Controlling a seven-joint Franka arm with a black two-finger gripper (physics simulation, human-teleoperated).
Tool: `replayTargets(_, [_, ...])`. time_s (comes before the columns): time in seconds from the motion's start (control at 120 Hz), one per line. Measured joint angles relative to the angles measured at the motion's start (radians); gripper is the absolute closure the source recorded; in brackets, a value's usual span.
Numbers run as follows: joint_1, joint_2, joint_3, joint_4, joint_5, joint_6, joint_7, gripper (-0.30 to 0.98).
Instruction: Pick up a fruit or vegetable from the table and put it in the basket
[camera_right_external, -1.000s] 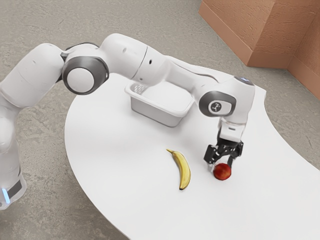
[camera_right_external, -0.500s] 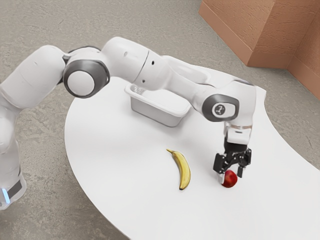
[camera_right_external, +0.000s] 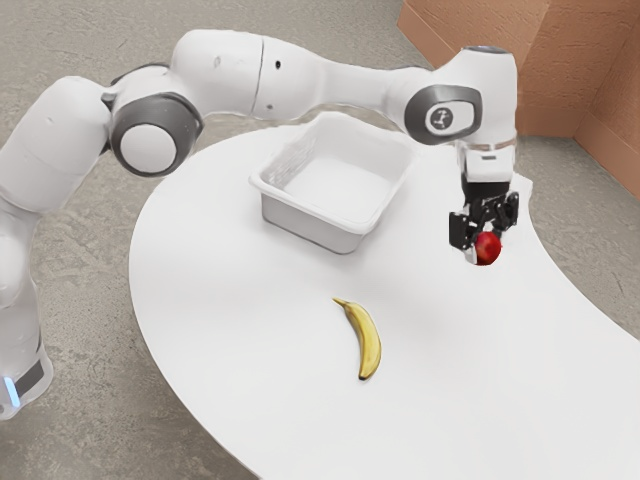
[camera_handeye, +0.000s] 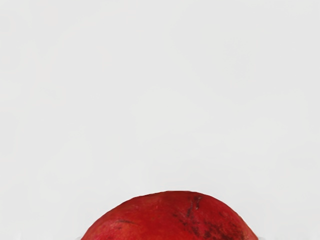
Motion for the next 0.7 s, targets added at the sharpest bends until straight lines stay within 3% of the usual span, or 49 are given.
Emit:
replayTargets(0.1, [0.004, -0.100, 0.252, 0.007, 0.031, -0.138, 0.001, 0.37])
replayTargets(0.192, [0.006, -0.122, 0.364, 0.008, 0.059, -0.245, 0.003, 0.37])
replayTargets(0.342, [0.004, -0.127, 0.393, 0.008, 0.078, -0.348, 0.007, 0.38])
replayTargets(0.492, [0.004, -0.134, 0.389, 0.008, 0.076, -0.399, 0.009, 0.14])
replayTargets(0.7, [0.001, -0.136, 0.362, 0.008, 0.055, -0.430, 0.012, 0.03])
